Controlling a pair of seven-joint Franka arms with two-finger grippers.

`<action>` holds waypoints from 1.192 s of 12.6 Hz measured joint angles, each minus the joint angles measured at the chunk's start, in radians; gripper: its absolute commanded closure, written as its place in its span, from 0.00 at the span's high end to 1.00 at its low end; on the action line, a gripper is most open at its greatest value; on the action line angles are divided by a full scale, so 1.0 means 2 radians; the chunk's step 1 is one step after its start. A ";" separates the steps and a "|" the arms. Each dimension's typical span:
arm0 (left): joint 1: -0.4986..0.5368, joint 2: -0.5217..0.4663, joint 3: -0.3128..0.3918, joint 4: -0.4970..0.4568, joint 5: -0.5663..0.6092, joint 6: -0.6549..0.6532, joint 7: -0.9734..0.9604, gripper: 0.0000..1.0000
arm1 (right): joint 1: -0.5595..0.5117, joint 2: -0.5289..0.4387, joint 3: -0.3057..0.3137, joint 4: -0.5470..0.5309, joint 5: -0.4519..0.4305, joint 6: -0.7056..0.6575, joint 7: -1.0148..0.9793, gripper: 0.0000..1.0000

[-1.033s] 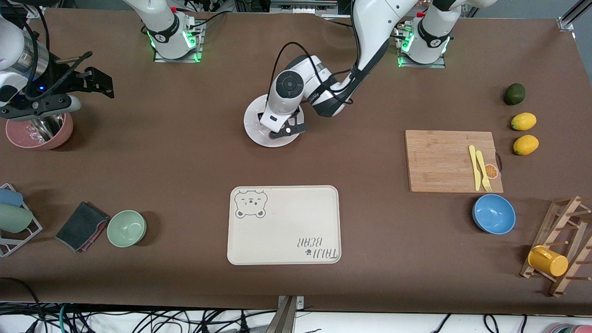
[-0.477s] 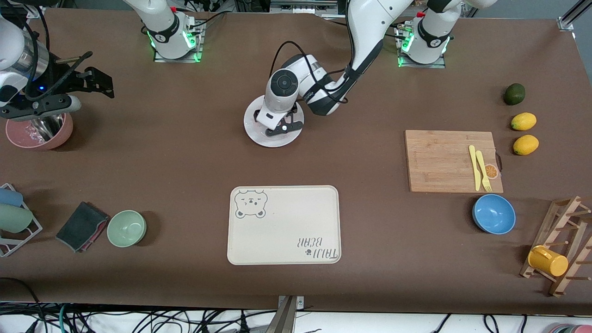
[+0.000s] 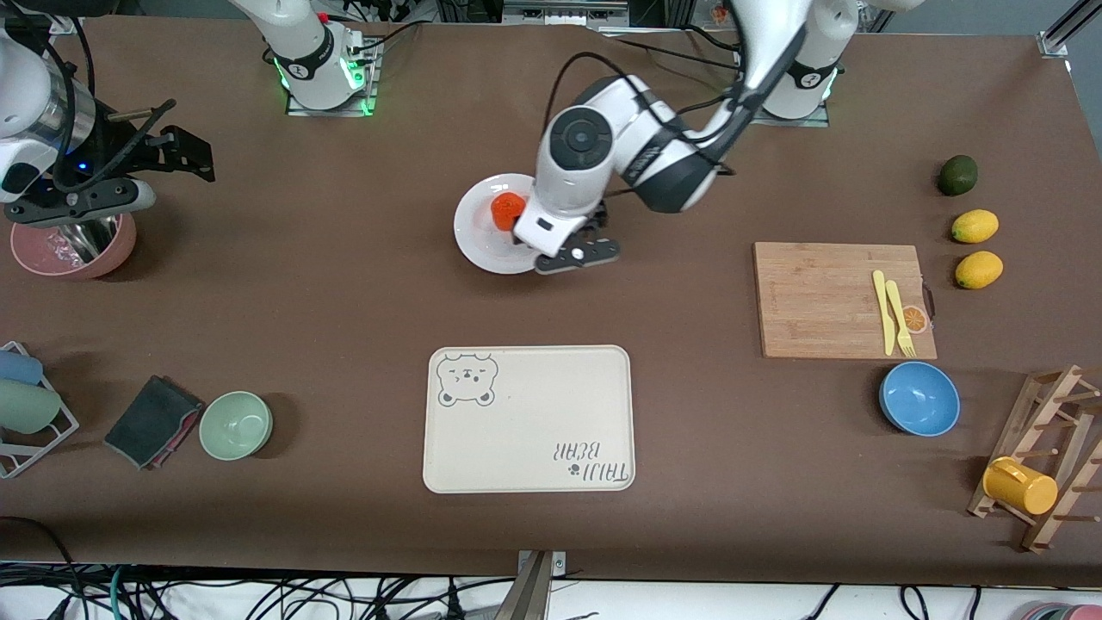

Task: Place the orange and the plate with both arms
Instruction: 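Release the orange onto the plate while the right gripper moves toward it, then grasp the white plate rim with the right gripper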

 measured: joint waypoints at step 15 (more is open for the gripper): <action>0.305 -0.162 0.003 0.044 0.027 -0.217 0.414 1.00 | 0.035 0.007 0.057 -0.141 0.073 0.119 0.016 1.00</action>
